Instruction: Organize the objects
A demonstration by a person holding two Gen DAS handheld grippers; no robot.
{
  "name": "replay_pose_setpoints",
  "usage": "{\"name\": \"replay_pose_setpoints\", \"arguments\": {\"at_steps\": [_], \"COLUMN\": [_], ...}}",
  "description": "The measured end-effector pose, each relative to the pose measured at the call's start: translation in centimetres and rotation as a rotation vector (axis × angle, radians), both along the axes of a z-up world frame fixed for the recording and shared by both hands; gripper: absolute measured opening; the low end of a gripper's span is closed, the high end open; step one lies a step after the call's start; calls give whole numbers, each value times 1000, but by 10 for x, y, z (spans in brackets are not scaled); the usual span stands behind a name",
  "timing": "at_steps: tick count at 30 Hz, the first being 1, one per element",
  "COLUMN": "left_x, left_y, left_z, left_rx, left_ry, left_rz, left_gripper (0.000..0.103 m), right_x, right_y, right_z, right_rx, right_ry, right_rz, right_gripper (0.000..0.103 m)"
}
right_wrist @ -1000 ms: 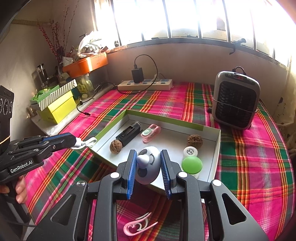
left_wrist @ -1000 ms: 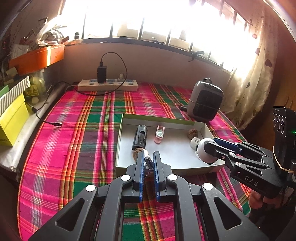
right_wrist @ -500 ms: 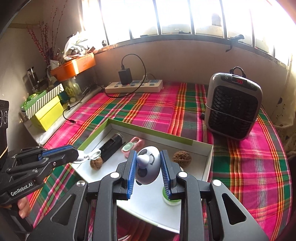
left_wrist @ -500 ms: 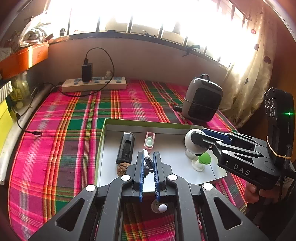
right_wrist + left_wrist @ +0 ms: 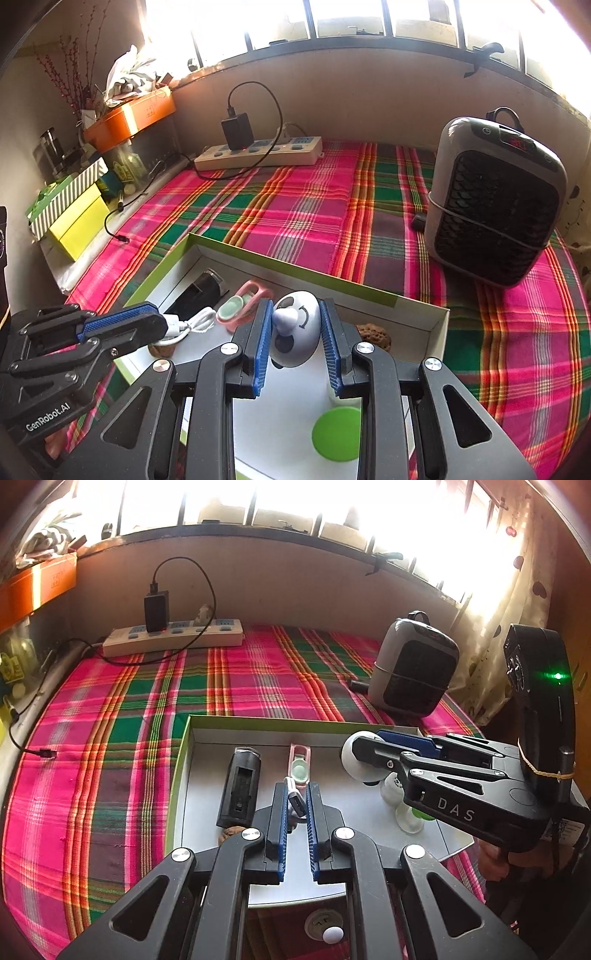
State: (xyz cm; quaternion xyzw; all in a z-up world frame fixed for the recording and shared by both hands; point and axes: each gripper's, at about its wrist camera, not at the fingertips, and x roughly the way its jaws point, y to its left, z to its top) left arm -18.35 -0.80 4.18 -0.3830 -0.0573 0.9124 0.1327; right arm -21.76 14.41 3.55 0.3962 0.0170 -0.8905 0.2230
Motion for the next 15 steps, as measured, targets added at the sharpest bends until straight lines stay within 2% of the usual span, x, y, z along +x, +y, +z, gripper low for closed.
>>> {"name": "replay_pose_setpoints", "arguments": {"at_steps": [15], "left_x": [-14], "left_y": [2], "left_z": [-15], "left_rx": [-12], "left_ry": [-32], "left_rz": [0], "left_gripper": [5], "right_x": [-18], "right_y": [-7], "right_z": [-14], "right_rx": [24], "right_ry": [-43], "right_rz": [15], "right_gripper": [27]}}
